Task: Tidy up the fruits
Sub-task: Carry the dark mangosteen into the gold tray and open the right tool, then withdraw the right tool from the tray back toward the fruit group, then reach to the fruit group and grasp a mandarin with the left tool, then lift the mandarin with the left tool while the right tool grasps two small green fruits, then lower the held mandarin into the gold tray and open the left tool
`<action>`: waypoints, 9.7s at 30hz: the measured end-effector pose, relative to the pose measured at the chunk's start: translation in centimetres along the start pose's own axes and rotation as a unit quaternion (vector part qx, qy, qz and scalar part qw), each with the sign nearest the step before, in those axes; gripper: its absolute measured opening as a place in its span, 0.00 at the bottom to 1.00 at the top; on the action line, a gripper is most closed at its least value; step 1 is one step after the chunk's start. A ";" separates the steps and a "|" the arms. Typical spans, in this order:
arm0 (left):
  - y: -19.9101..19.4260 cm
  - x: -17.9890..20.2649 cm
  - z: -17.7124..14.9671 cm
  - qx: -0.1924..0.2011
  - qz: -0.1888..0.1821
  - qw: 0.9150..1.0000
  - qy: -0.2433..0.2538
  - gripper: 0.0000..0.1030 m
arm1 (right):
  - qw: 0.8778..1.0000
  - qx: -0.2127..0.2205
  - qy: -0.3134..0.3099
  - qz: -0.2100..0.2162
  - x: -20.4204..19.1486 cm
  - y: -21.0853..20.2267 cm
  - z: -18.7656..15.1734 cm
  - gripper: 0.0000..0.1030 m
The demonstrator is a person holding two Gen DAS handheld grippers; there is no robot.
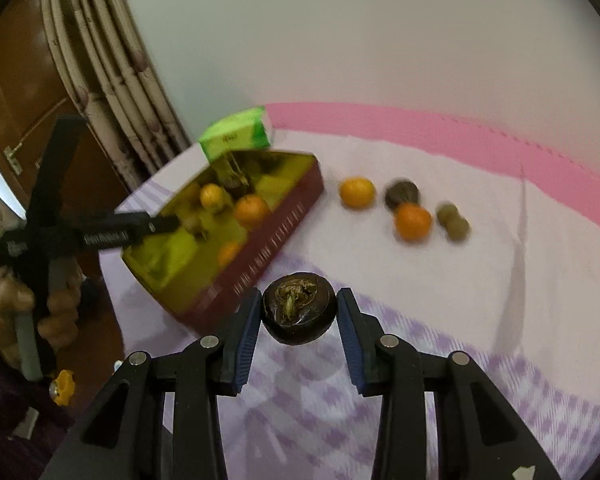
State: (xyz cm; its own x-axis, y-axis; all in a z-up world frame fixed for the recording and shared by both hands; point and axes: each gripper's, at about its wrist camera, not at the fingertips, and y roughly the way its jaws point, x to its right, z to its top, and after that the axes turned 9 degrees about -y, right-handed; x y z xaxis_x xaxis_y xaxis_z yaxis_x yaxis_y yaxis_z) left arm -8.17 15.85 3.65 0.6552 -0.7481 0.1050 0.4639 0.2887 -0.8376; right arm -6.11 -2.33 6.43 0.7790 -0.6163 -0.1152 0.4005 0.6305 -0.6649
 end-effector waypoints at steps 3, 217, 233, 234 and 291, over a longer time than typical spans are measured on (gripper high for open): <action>-0.2 -0.4 0.2 0.007 0.010 1.000 -0.002 0.62 | 1.000 0.008 -0.008 0.013 -0.8 0.8 1.9 0.34; -3.9 12.4 -3.5 -0.056 -0.173 0.970 0.162 0.37 | 0.992 0.022 0.100 -0.073 17.5 2.2 -3.1 0.49; -5.7 10.0 -2.5 -0.027 -0.179 0.975 0.127 0.37 | 0.994 -0.067 -0.031 -0.075 14.8 10.2 1.4 0.23; -5.7 9.7 -2.5 -0.023 -0.179 0.976 0.121 0.37 | 0.994 -0.069 -0.034 -0.076 14.8 10.2 1.4 0.23; 1.4 -0.6 -1.7 -0.023 -0.032 0.998 0.042 0.37 | 0.980 -0.040 0.086 -0.177 17.0 3.1 -5.0 0.23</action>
State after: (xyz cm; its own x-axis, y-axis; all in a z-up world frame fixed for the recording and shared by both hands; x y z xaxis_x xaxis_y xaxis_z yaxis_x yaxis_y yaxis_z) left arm -8.94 15.67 1.54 0.5712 -0.8126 0.1158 0.4751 0.2122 -0.8540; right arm 5.94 -13.25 -1.28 0.5026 -0.8644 0.0143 0.5855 0.3282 -0.7412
